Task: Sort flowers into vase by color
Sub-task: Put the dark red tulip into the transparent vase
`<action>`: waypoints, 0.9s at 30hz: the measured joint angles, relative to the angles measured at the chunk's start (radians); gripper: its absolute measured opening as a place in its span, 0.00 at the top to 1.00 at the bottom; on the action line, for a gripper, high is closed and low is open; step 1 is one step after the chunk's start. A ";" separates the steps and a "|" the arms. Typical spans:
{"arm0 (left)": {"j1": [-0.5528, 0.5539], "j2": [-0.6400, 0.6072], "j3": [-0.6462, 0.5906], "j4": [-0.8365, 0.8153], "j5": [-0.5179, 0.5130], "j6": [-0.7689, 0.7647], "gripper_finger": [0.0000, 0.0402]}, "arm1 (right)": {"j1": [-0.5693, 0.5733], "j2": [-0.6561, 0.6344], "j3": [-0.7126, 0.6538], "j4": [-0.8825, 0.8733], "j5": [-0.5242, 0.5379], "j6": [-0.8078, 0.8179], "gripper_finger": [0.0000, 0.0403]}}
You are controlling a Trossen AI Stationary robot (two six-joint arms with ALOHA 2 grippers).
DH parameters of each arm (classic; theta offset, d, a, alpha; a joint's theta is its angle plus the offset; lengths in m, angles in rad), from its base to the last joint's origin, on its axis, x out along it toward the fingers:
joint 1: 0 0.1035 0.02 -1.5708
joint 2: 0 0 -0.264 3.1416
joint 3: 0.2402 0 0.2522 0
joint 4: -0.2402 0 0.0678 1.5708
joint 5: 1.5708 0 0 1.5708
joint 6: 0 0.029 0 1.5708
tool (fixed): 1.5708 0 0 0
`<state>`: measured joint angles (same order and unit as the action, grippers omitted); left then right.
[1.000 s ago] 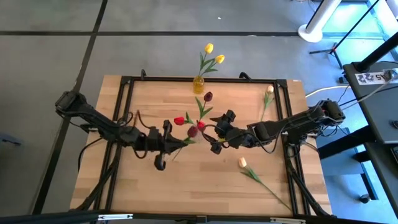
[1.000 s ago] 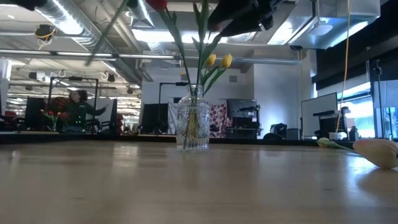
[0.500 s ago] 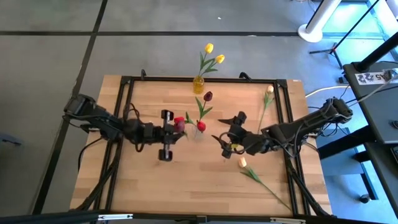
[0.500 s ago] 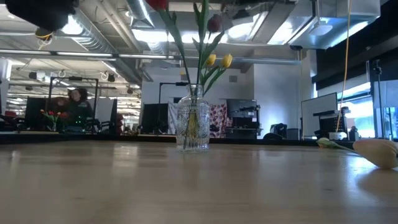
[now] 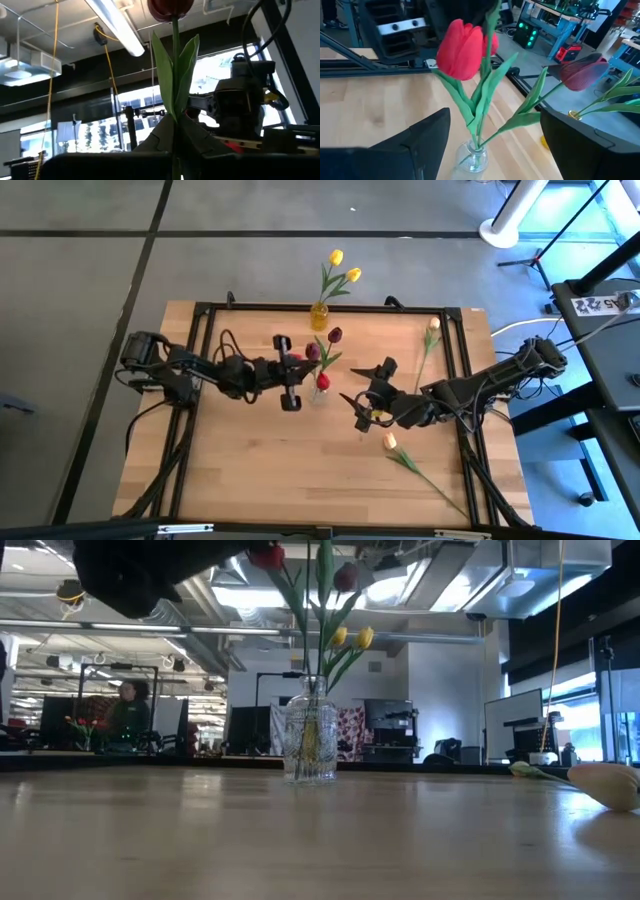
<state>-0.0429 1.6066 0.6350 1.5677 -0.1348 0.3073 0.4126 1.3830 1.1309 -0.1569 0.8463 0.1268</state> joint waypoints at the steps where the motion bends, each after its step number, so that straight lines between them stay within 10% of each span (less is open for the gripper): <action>1: 0.013 0.000 0.000 0.000 0.019 -0.012 0.99 | 0.000 0.000 0.000 0.000 0.000 0.001 0.24; 27: 0.027 -0.034 0.021 -0.008 0.038 -0.188 0.99 | 0.001 -0.005 -0.001 0.044 0.020 -0.052 0.24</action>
<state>-0.0156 1.5724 0.6563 1.5594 -0.0973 0.1188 0.4135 1.3783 1.1300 -0.1130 0.8664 0.0750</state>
